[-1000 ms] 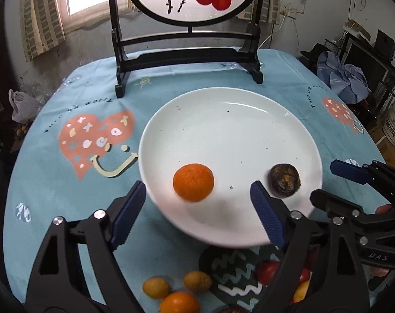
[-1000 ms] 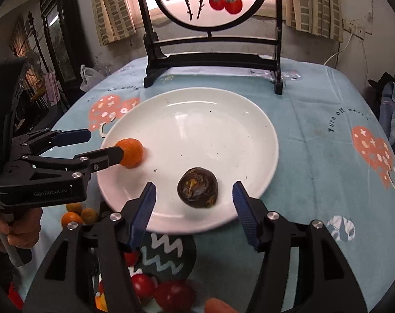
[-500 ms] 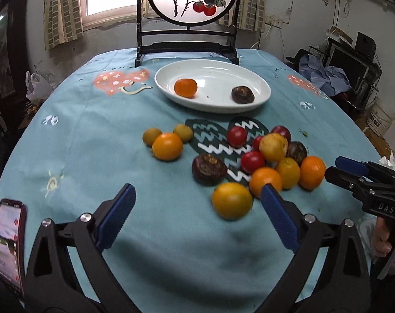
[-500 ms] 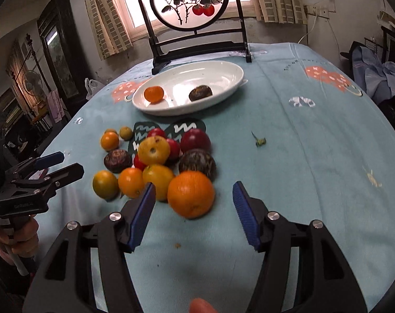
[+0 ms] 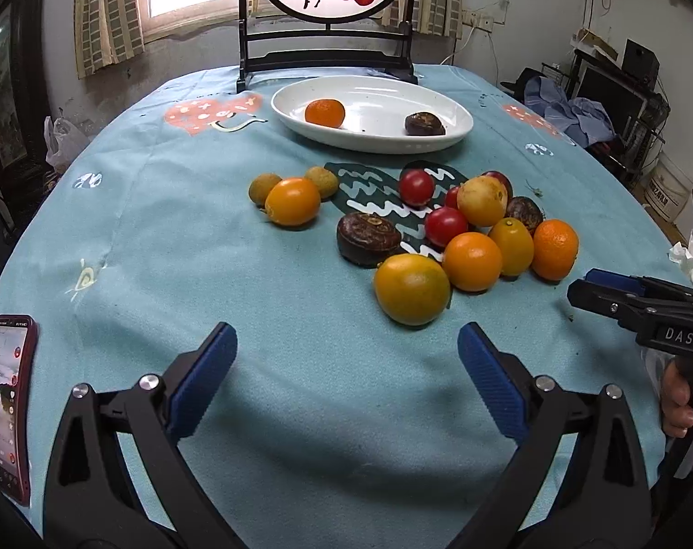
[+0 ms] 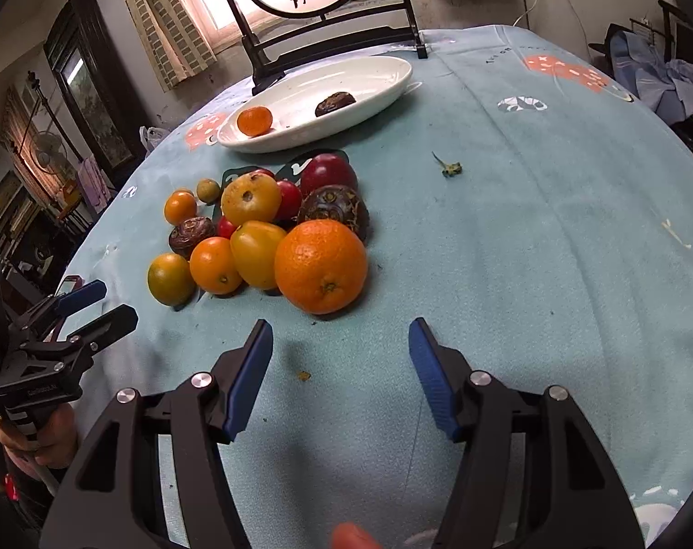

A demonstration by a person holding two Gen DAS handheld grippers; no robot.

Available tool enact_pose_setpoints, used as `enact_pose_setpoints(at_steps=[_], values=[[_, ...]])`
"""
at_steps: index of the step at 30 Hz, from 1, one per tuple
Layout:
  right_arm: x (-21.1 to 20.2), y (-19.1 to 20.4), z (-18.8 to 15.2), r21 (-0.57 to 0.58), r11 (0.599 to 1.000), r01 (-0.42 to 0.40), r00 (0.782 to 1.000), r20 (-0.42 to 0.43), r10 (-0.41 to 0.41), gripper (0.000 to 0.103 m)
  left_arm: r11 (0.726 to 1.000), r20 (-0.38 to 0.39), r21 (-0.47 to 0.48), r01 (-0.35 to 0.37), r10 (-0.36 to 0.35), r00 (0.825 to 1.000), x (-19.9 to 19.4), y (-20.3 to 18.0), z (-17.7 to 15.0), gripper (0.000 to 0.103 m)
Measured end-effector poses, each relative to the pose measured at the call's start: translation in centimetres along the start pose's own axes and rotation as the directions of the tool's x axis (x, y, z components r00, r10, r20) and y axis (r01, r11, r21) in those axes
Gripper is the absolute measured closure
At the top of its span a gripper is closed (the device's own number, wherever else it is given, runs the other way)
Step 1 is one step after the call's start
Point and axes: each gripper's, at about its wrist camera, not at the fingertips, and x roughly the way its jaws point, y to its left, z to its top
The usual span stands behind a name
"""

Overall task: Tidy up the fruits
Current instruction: 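Grasp the large orange with the right tool while the left tool grasps a yellow citrus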

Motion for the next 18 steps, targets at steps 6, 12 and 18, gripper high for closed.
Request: enact_pose_setpoints(at_steps=[6, 12, 18], values=[[0.8, 1.4, 1.1, -0.063, 0.998, 0.014, 1.0, -0.025, -0.015, 0.041, 1.0, -0.021, -0.016, 0.001, -0.001, 1.0, 0.4, 0.2, 0.0, 0.004], [1.0, 1.8, 2.6, -0.097, 0.991, 0.092, 0.996, 0.023, -0.09, 0.041, 0.999, -0.028, -0.033, 0.015, -0.016, 0.999, 0.5, 0.6, 0.0, 0.004], [1.9, 2.1, 2.7, -0.107, 0.991, 0.078, 0.997, -0.012, -0.08, 0.041, 0.999, -0.033, -0.042, 0.023, -0.024, 0.999, 0.6, 0.6, 0.1, 0.004]])
